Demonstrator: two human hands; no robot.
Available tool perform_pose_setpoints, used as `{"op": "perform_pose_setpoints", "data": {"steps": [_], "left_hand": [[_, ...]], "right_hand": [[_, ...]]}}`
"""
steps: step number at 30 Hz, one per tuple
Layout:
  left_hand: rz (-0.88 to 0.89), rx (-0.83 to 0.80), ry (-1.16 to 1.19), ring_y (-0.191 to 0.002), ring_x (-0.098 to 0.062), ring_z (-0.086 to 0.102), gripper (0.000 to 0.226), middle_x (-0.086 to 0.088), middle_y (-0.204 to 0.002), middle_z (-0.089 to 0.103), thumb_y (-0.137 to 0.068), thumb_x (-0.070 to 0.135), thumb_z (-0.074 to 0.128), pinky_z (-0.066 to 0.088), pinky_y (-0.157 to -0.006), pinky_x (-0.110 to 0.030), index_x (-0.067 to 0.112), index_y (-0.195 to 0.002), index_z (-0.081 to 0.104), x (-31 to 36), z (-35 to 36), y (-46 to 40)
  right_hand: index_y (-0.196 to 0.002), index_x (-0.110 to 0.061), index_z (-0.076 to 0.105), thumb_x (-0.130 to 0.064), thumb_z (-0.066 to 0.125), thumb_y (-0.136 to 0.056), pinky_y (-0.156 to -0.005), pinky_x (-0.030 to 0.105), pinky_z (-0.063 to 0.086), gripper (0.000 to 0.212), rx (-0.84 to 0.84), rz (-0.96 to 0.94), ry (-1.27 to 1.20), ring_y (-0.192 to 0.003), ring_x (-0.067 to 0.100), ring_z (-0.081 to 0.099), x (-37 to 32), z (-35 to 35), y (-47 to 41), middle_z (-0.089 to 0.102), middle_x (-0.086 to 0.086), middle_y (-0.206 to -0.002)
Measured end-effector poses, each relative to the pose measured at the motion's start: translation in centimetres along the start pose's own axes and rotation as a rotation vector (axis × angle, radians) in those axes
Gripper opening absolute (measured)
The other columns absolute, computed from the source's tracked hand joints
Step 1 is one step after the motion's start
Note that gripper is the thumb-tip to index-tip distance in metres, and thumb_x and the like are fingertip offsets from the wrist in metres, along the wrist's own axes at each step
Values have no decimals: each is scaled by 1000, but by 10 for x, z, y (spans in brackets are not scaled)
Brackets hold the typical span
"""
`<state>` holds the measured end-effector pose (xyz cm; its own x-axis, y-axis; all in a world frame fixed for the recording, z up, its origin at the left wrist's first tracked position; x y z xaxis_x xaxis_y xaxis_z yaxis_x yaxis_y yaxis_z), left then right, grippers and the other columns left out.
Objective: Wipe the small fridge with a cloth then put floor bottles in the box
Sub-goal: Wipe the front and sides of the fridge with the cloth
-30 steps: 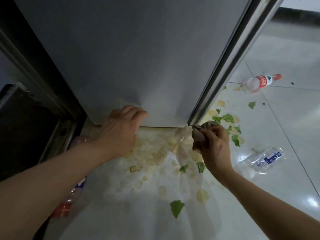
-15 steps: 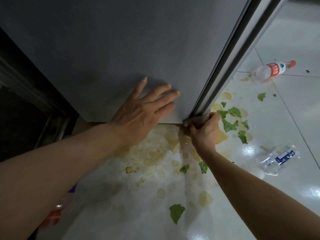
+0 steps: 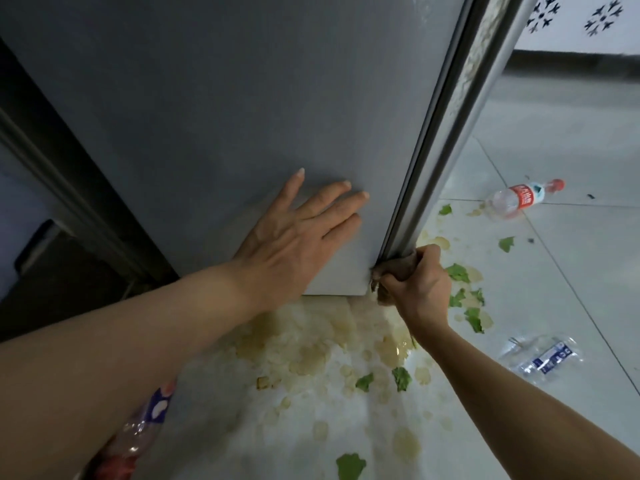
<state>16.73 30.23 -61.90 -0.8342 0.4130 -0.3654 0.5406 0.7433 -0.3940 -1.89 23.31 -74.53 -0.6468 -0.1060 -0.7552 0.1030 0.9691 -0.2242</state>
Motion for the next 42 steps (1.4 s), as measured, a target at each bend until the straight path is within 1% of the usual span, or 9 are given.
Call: {"op": "perform_pose_setpoints", "data": {"steps": [3,8,14,17,21,29,33,39,42], "left_hand": [[-33,86,-27,-137,-25,32,52,-7,-148,39,-74,3,53,13,-106,-56,10,-125,49,-9,-24,-20],[-170,183,-37,-137,-23,24,62,-6,-148,38,-67,3,58,9,-105,-56,9,-128,49,-26,-67,-49],[-182,-16,-56,-140,-15,8,74,2,-156,20,-72,11,57,2,-109,-55,17,-142,33,-38,-96,-57],[-189,-50,67,-141,-13,16,72,4,-153,23,-74,6,56,10,-112,-53,20,-141,33,-40,-112,-61],[-184,-97,125,-141,-11,15,73,6,-154,17,-79,7,54,4,-115,-47,22,-144,25,-49,-133,-70],[-279,130,31,-135,-19,33,62,-1,-146,37,-72,10,62,13,-112,-52,19,-130,45,-75,-207,-94],[-337,252,-22,-129,-27,42,58,-7,-139,46,-65,8,67,22,-107,-58,13,-121,53,-87,-239,-106],[-347,332,-108,-136,-26,28,70,-5,-150,32,-65,12,71,17,-109,-59,13,-130,45,-109,-281,-131],[-396,340,-142,-139,-25,22,80,-3,-153,24,-69,15,68,12,-111,-58,12,-141,33,-128,-301,-146]], "right_hand": [[-90,-18,38,-23,78,-65,-53,40,51,47,40,-91,-43,-65,21,56,-33,-28,-11,54,-3,-75],[-88,-18,41,-22,76,-66,-57,45,54,42,103,-163,-87,-66,20,57,-88,-74,-29,54,-8,-73],[-86,-13,44,-24,77,-66,-57,48,53,41,242,-252,-130,-64,22,57,-152,-124,-45,54,-3,-69],[-87,-10,46,-23,78,-66,-60,48,53,40,290,-265,-157,-65,25,57,-181,-146,-49,56,2,-70],[-85,-8,47,-22,77,-65,-57,39,50,38,354,-262,-193,-66,25,55,-218,-175,-59,55,2,-68],[-85,-14,51,-20,77,-64,-51,21,39,34,367,-232,-229,-62,6,50,-248,-201,-67,52,-9,-66],[-88,-11,52,-19,77,-62,-57,31,43,37,414,-258,-248,-64,18,52,-276,-218,-77,53,-5,-67],[-86,-14,48,-20,76,-64,-57,26,34,36,462,-307,-275,-66,18,49,-317,-251,-86,49,-9,-65],[-91,-10,52,-22,77,-64,-64,34,43,38,507,-357,-320,-74,23,53,-359,-282,-100,54,-2,-72]]}}
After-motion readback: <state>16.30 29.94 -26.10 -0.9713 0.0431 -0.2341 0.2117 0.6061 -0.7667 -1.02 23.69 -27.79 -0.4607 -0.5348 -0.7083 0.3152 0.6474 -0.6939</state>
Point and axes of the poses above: each hand's wrist, its own y-axis away from the middle knuckle, its own z-axis out of the palm, x = y × z, the point moved 4 cm from there along -y, towards the middle knuckle
